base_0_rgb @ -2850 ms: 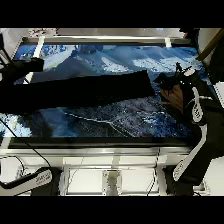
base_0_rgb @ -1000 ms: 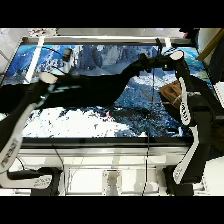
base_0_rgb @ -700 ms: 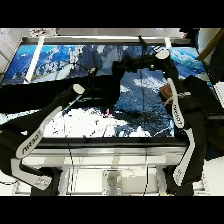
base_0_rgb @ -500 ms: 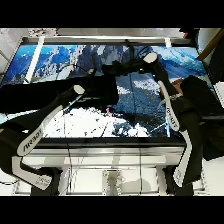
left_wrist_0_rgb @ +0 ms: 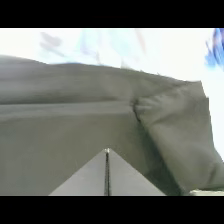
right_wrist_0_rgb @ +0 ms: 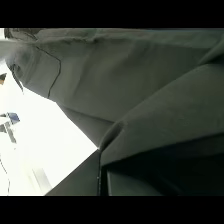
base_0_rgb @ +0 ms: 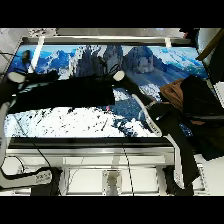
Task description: Fold the clothes and pants, and hang the long-sleeved shirts on hangers.
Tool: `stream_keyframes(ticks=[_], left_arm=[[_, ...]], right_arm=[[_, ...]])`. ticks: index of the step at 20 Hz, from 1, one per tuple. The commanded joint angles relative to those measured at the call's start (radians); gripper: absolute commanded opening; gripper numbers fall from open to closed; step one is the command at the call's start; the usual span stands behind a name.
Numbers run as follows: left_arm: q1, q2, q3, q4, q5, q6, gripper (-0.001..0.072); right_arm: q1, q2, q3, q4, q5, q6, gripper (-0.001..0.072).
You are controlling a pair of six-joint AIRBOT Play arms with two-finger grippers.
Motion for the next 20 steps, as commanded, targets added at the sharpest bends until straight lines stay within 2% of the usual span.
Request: stream_keyframes(ticks=[1, 2, 3, 4, 6, 9, 12, 15, 20], left_arm=[[0.098, 0.064, 0.0, 0.015, -0.066, -0.01, 0.0018], [0.098, 0.069, 0.0, 0.015, -0.066, -0.01, 0.0018], [0.098, 0.072, 0.0, 0.015, -0.066, -0.01, 0.0018], [0.097, 0.072, 0.0, 0.014, -0.066, -0.01, 0.0018], [0.097, 0.072, 0.0, 0.014, -0.074, -0.01, 0.0018], [0.098, 0.079, 0.0, 0.014, -0.107, -0.01, 0.0018], [0.097, 0.085, 0.0, 0.011, -0.106, -0.01, 0.0018], [0.097, 0.086, 0.0, 0.01, -0.106, -0.01, 0.0018], [0.097, 0.086, 0.0, 0.007, -0.107, -0.01, 0.0018]], right_arm=[[0.072, -0.042, 0.0, 0.051, -0.128, 0.002, 0.0005], [0.072, -0.038, 0.0, 0.097, -0.126, 0.002, 0.0205], [0.065, -0.031, 0.004, 0.144, -0.11, 0.002, 0.0548], [0.049, -0.016, 0.004, 0.169, -0.084, 0.002, 0.0694], [-0.011, 0.033, 0.003, 0.13, -0.016, -0.001, 0.0693], [-0.163, 0.116, 0.003, -0.123, 0.114, 0.015, 0.0691], [-0.298, 0.14, -0.005, -0.347, 0.24, 0.176, 0.066], [-0.34, 0.124, -0.093, -0.369, 0.261, 0.283, 0.066], [-0.292, 0.005, -0.1, -0.31, 0.29, 0.332, 0.066]])
